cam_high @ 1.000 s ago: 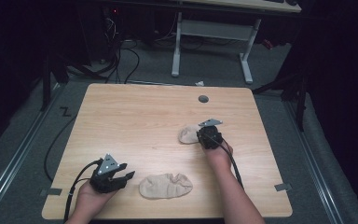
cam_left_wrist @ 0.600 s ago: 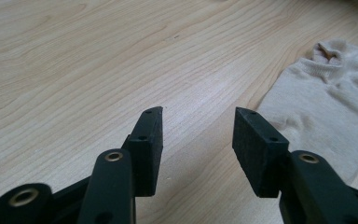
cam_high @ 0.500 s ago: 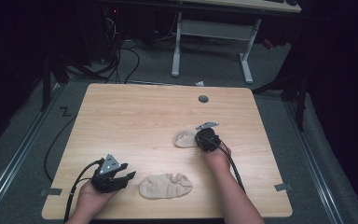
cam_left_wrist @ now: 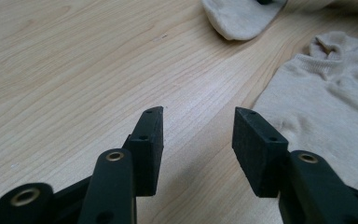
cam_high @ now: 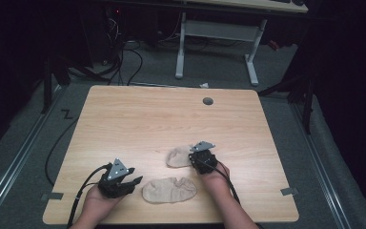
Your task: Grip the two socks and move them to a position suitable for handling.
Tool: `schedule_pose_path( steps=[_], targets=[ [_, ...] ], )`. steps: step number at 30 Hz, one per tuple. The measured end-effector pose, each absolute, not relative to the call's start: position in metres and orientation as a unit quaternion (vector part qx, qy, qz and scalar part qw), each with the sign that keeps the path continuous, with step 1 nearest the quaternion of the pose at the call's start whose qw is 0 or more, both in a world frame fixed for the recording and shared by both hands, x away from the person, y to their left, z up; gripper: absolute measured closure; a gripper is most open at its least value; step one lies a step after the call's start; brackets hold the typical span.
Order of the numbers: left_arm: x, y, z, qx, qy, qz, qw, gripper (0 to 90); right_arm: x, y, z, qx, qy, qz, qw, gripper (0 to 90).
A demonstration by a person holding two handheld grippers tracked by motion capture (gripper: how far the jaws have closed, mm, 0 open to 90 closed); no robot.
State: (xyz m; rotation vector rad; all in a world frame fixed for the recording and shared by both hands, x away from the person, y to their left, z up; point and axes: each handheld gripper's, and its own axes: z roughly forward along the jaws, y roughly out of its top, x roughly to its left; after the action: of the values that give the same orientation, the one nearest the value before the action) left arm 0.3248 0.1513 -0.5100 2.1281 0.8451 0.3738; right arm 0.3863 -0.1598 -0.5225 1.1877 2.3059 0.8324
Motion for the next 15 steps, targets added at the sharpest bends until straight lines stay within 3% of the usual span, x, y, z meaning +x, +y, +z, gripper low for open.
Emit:
schedule_pose_path(
  steps=[5, 15],
  targets=[
    [0.325, 0.151, -0.51, 0.84, 0.334, 0.147, 0.401, 53.0, 0.379, -0.154, -0.518, 0.409, 0.835, 0.302, 0.213, 88.3],
    [0.326, 0.153, -0.51, 0.835, 0.34, 0.148, 0.407, 51.8, 0.377, -0.199, -0.523, 0.459, 0.807, 0.297, 0.225, 90.0]
  ],
)
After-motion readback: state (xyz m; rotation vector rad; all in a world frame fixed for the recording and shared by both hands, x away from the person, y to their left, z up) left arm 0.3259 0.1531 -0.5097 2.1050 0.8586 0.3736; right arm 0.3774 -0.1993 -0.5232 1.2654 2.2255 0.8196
